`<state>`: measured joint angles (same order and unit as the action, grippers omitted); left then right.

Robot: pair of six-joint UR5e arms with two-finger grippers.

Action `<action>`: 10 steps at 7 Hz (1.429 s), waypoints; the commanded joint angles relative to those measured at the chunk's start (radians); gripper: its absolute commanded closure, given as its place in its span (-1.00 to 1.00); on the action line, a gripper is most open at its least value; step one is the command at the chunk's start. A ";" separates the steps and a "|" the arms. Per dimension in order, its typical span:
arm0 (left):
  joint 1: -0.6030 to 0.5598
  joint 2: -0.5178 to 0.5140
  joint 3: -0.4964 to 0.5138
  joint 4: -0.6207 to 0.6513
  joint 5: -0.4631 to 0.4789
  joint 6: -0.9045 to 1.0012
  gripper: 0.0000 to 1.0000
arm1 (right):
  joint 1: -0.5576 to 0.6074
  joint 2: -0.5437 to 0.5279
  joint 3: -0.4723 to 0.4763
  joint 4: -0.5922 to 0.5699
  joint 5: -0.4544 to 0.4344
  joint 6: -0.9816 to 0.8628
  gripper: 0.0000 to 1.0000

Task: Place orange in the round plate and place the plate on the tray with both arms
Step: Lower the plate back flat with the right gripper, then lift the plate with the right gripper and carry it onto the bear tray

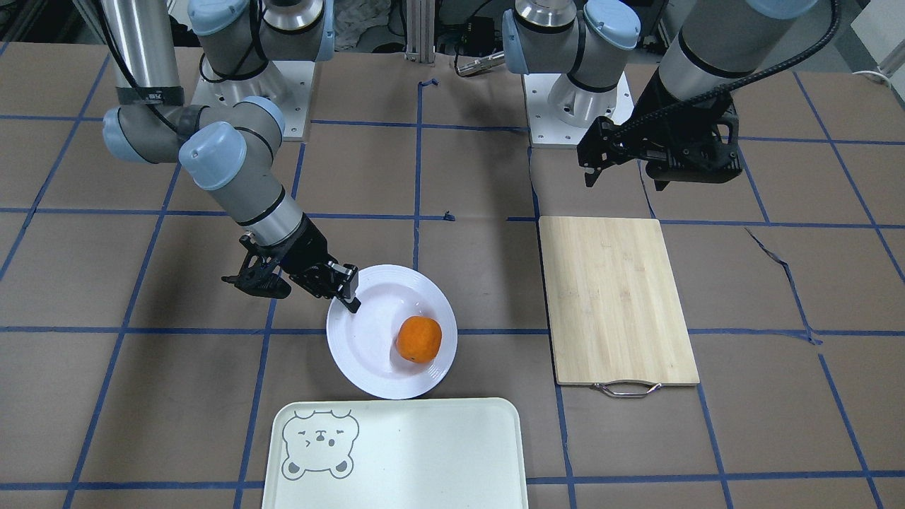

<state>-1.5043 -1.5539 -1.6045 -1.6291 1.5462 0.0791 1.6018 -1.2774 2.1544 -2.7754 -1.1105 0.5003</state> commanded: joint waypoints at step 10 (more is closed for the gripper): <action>0.001 -0.003 -0.002 -0.002 0.000 0.001 -1.00 | -0.025 0.180 -0.569 0.332 0.135 0.061 1.00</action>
<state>-1.5041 -1.5564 -1.6060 -1.6307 1.5463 0.0798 1.5823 -1.2119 1.7577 -2.4885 -0.9683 0.5491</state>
